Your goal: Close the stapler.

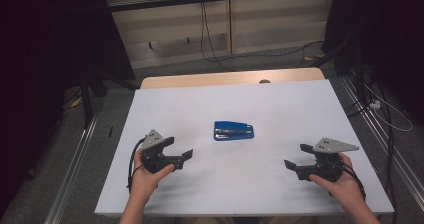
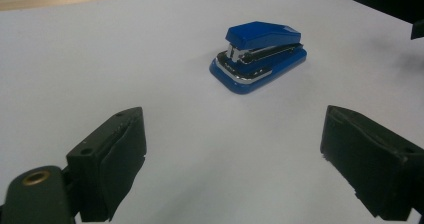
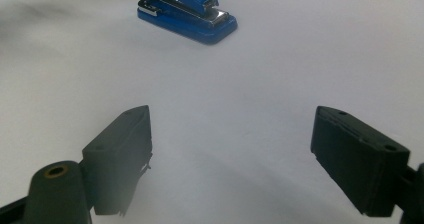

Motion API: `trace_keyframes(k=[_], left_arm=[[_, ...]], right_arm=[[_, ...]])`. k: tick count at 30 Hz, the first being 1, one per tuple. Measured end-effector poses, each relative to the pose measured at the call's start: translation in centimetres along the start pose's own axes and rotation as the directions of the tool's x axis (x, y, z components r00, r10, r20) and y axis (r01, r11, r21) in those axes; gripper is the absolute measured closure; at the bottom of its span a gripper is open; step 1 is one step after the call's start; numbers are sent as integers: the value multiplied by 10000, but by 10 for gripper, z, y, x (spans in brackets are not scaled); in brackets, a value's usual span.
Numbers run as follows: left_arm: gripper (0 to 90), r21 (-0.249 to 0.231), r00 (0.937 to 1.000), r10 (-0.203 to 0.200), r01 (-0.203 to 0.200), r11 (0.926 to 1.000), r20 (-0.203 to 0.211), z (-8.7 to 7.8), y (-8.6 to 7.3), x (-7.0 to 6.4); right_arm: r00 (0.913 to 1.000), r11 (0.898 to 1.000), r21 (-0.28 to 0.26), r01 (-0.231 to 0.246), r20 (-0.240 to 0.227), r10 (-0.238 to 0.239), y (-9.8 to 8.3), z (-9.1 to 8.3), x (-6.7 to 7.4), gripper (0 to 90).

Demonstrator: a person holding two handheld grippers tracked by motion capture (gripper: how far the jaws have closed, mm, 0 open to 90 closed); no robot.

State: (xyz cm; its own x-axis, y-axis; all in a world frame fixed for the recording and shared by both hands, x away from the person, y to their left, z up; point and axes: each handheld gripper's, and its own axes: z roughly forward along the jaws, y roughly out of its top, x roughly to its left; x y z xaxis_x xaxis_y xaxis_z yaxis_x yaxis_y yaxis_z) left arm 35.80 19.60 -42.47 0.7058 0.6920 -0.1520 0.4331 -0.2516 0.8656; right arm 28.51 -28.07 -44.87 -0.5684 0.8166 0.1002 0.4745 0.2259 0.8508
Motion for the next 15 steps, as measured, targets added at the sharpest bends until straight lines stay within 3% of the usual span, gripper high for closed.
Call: trace_keyframes(k=[15], left_arm=[[112,17,9992,-109,110,9999,-379,-24,-13,5]], right_arm=[[9999,10000,-57,26,153,-25,-5,-10,0,145]])
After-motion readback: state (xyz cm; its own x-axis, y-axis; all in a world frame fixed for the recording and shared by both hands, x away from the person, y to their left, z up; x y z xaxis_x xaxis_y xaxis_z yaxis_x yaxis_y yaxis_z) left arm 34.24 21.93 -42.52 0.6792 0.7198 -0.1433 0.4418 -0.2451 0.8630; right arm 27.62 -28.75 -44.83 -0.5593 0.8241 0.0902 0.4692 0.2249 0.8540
